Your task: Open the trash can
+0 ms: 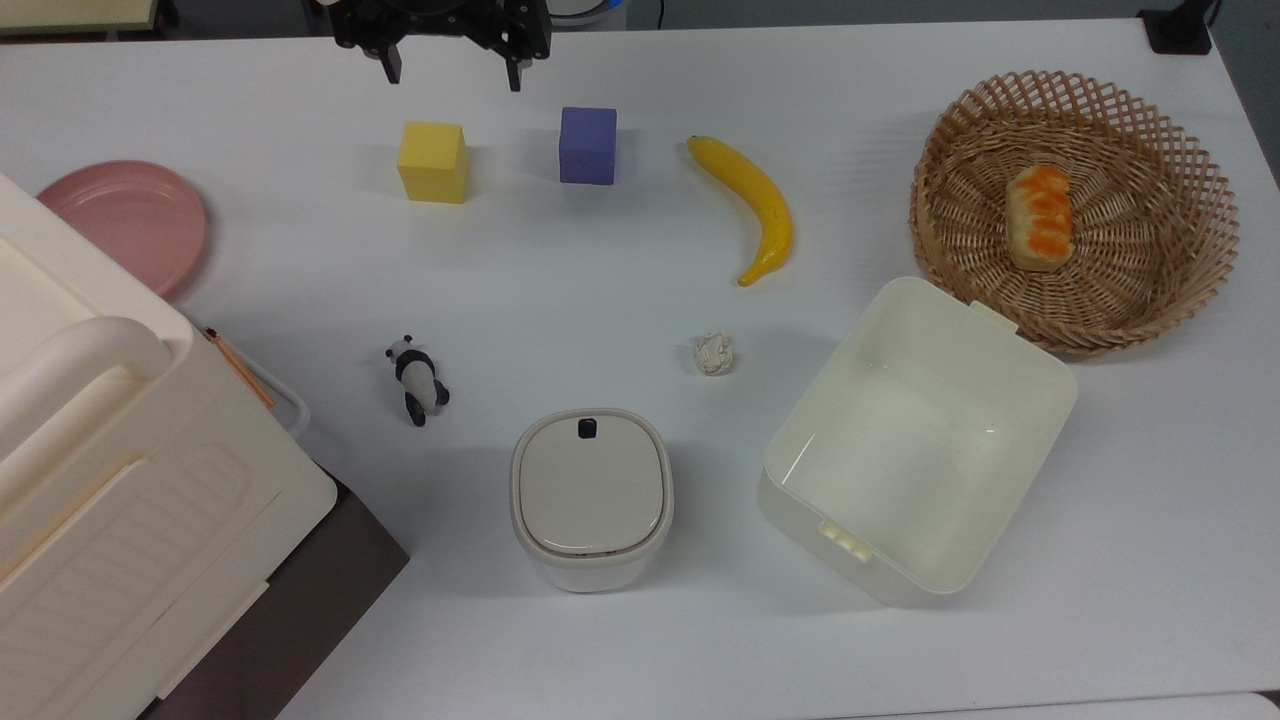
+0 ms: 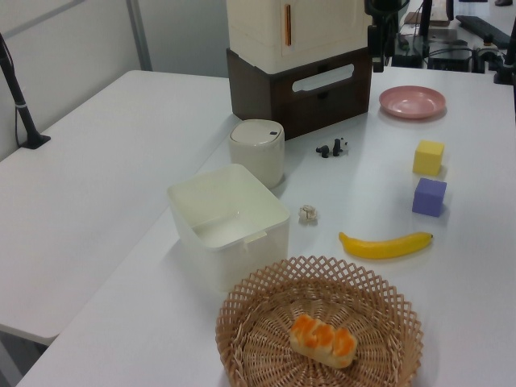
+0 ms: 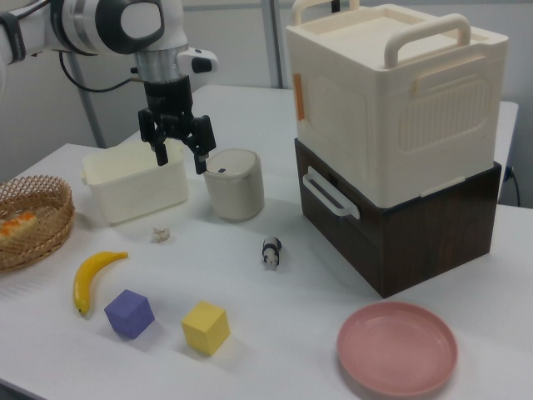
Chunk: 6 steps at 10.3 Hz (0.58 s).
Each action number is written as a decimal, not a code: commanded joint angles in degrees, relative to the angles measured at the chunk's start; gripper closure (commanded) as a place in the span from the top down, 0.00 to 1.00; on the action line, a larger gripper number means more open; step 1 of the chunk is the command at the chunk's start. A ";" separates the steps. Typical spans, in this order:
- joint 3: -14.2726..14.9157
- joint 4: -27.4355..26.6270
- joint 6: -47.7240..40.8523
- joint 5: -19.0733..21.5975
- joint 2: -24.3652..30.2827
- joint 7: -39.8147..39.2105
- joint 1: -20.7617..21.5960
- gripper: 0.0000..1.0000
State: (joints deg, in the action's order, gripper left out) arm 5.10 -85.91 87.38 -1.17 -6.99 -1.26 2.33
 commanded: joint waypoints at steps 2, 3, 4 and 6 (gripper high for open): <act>0.96 -1.28 0.60 -0.85 0.66 -3.21 1.19 1.00; 0.96 -1.36 0.60 -0.85 0.57 -4.44 1.19 1.00; 0.96 -1.36 0.60 -1.02 0.48 -4.80 1.27 1.00; 0.79 -1.37 0.60 -2.33 -0.39 -6.82 2.15 1.00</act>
State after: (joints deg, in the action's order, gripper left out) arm 5.10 -86.09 87.38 -1.52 -7.25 -5.57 2.42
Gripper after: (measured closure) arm 0.000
